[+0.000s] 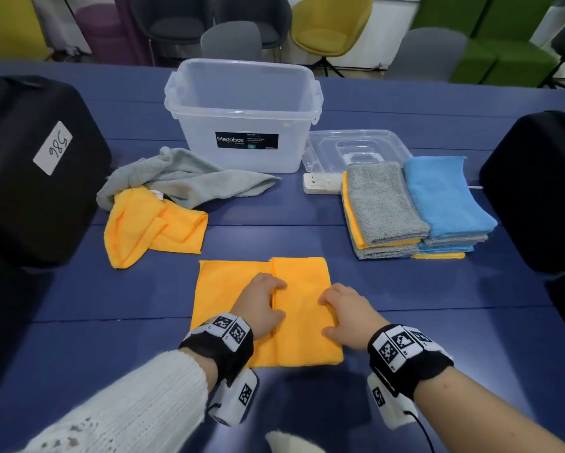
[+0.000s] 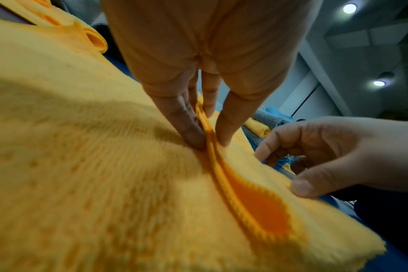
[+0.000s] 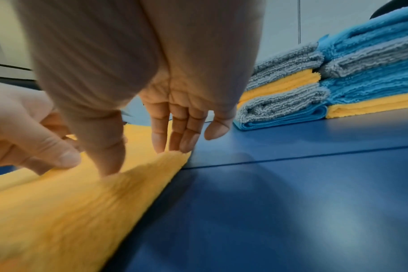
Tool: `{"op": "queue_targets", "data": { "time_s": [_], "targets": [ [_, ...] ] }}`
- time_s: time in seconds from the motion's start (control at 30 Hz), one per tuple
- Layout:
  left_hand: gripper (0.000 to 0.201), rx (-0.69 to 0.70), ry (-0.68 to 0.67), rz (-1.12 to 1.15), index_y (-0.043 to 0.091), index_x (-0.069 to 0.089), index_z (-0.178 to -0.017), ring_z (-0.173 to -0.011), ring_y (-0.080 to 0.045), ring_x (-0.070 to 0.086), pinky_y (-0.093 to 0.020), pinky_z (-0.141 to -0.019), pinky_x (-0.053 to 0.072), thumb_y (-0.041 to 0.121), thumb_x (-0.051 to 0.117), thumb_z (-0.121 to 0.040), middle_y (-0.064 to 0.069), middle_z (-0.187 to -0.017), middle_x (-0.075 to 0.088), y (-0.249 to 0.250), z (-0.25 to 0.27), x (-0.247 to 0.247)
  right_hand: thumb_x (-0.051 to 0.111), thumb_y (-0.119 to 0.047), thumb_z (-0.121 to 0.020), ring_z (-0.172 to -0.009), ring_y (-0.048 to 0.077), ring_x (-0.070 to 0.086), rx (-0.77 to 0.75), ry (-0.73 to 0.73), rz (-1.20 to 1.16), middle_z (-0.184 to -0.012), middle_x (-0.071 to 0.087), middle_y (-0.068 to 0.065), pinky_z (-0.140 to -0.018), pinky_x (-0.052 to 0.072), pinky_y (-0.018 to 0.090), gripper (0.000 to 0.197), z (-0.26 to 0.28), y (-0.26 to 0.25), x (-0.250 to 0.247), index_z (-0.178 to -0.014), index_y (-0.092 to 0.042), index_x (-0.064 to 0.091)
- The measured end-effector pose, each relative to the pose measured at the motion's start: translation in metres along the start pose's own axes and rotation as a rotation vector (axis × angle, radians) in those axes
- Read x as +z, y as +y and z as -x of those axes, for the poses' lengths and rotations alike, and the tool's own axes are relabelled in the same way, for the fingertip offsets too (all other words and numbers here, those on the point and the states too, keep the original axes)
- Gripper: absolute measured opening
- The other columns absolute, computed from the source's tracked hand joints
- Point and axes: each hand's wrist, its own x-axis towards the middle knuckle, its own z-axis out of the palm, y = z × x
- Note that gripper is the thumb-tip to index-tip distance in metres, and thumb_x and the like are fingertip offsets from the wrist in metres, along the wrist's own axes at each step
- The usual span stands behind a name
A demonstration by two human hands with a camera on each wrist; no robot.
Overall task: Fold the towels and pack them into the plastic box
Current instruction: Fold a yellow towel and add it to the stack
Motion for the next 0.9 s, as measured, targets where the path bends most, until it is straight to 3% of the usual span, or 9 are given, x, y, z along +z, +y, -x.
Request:
{"op": "queue_targets", "data": {
  "time_s": [0.13,0.23,0.37,0.43,0.57,0.7,0.8,0.87,0.9],
  "targets": [
    [0.071,-0.004,-0.051,-0.033,0.019,0.029,-0.149,-0.134,-0.02,0.039,-0.032,-0.112,0.032,0.013,0.062,-0.087,0.0,-0.156,0.022,0.0,0.002,0.002,0.075,-0.052,-0.068,-0.102,0.017,0.045,0.029,-0.007,0.047,-0.106,0.049,-0.008,-0.089,0.036,0.035,0.068,-0.001,-0.008,-0.016,-0.12,-0.025,0.041],
    [0.072,0.001,-0.084,-0.093,0.022,0.021,-0.151,-0.135,-0.021,0.037,-0.028,-0.112,0.03,0.014,0.058,-0.09,0.001,-0.159,0.015,0.0,0.001,0.002,0.076,-0.063,-0.061,-0.113,0.02,0.045,0.007,-0.036,0.127,-0.12,0.052,-0.004,-0.098,0.036,0.04,0.096,-0.007,-0.012,-0.021,-0.136,-0.022,0.032],
    [0.076,-0.027,-0.077,-0.141,0.026,0.018,-0.151,-0.125,-0.02,0.048,-0.03,-0.103,0.041,0.023,0.062,-0.089,0.003,-0.157,0.014,-0.003,0.001,0.002,0.074,-0.07,-0.056,-0.14,0.024,0.019,-0.05,-0.011,0.372,-0.154,0.018,0.005,-0.11,0.022,0.045,0.126,-0.011,-0.011,-0.012,-0.15,-0.013,0.012],
    [0.08,-0.046,0.0,-0.199,0.032,0.016,-0.151,-0.123,-0.02,0.048,-0.035,-0.098,0.045,0.035,0.063,-0.086,0.003,-0.154,0.016,-0.007,0.004,-0.002,0.073,-0.07,-0.056,-0.147,0.021,0.003,-0.068,-0.039,0.388,-0.161,-0.002,0.005,-0.115,0.015,0.044,0.132,-0.012,-0.007,-0.007,-0.152,-0.011,0.003],
    [0.075,-0.3,0.218,-0.334,0.03,0.022,-0.147,-0.131,-0.027,0.033,-0.045,-0.099,0.038,0.047,0.06,-0.084,-0.001,-0.147,0.025,-0.026,0.019,-0.026,0.071,-0.073,-0.057,-0.148,0.016,-0.004,-0.061,-0.09,0.351,-0.161,-0.012,0.002,-0.116,0.01,0.041,0.136,-0.012,-0.001,-0.003,-0.152,-0.012,-0.005],
    [0.08,-0.525,0.231,-0.133,0.015,0.029,-0.139,-0.123,-0.032,0.043,-0.045,-0.093,0.044,0.043,0.073,-0.078,-0.009,-0.138,0.036,-0.052,0.027,-0.054,0.071,-0.073,-0.057,-0.148,0.015,-0.005,-0.065,-0.084,0.311,-0.16,-0.013,0.001,-0.116,0.009,0.039,0.137,-0.013,0.001,-0.002,-0.152,-0.013,-0.007],
    [0.049,-0.546,0.151,-0.016,0.015,0.042,-0.114,-0.09,-0.025,0.055,-0.033,-0.065,0.043,0.033,0.072,-0.081,-0.006,-0.105,0.053,-0.056,0.026,-0.058,0.071,-0.073,-0.056,-0.148,0.014,-0.005,-0.066,-0.08,0.304,-0.16,-0.014,0.001,-0.116,0.008,0.039,0.138,-0.014,0.001,-0.001,-0.152,-0.013,-0.007],
    [0.025,-0.526,0.118,0.041,0.015,0.043,-0.079,-0.065,-0.021,0.048,-0.028,-0.056,0.036,0.022,0.066,-0.084,-0.003,-0.075,0.049,-0.053,0.025,-0.056,0.072,-0.073,-0.056,-0.148,0.014,-0.006,-0.067,-0.08,0.3,-0.16,-0.014,0.001,-0.116,0.008,0.04,0.138,-0.014,0.002,0.0,-0.152,-0.014,-0.008],
    [0.029,-0.514,0.103,0.074,0.014,0.038,-0.068,-0.059,-0.02,0.042,-0.028,-0.056,0.032,0.018,0.062,-0.086,-0.003,-0.066,0.045,-0.051,0.024,-0.056,0.071,-0.073,-0.056,-0.148,0.014,-0.006,-0.068,-0.079,0.3,-0.16,-0.015,0.0,-0.116,0.008,0.04,0.138,-0.014,0.003,0.0,-0.152,-0.014,-0.008]
  ]
}}
